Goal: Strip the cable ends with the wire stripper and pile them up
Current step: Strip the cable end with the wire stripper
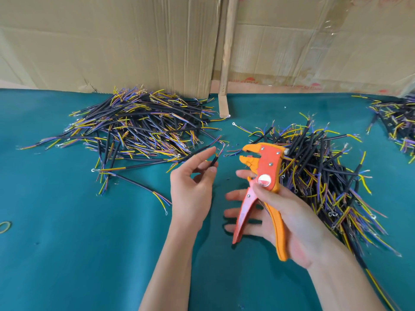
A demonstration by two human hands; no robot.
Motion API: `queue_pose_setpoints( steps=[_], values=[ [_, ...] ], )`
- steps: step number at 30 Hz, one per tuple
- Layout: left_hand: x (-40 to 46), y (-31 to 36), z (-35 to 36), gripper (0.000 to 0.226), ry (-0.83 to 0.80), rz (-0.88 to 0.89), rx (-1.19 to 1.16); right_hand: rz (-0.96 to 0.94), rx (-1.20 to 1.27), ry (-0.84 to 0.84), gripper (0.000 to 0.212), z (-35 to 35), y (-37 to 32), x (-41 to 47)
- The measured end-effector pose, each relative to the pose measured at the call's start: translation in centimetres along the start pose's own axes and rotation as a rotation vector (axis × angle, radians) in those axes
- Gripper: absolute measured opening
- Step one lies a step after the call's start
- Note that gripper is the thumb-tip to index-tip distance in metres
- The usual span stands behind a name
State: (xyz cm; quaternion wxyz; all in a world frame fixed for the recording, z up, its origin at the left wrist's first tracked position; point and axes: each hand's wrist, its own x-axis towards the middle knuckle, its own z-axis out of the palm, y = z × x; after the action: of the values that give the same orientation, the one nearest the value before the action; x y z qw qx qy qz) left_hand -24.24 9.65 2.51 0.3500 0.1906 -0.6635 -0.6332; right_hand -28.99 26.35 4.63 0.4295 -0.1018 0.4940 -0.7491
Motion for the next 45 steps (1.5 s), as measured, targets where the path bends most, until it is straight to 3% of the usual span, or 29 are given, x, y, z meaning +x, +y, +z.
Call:
queue_pose_setpoints(
  steps=[6,17,45],
  values=[
    [-0.26,0.26,0.04,0.051,-0.075,0.068,0.119,0.011,-0.025,0.010,0.041,0.99,0.30,0.24],
    [-0.26,0.04,0.13,0.046,-0.105,0.066,0.099,0.004,-0.103,-0.011,0.041,0.40,0.07,-0.10],
    [-0.60,0.60,0.23,0.040,-0.024,0.085,0.267,0.004,-0.201,-0.015,0.013,0.14,0.16,-0.05]
  ],
)
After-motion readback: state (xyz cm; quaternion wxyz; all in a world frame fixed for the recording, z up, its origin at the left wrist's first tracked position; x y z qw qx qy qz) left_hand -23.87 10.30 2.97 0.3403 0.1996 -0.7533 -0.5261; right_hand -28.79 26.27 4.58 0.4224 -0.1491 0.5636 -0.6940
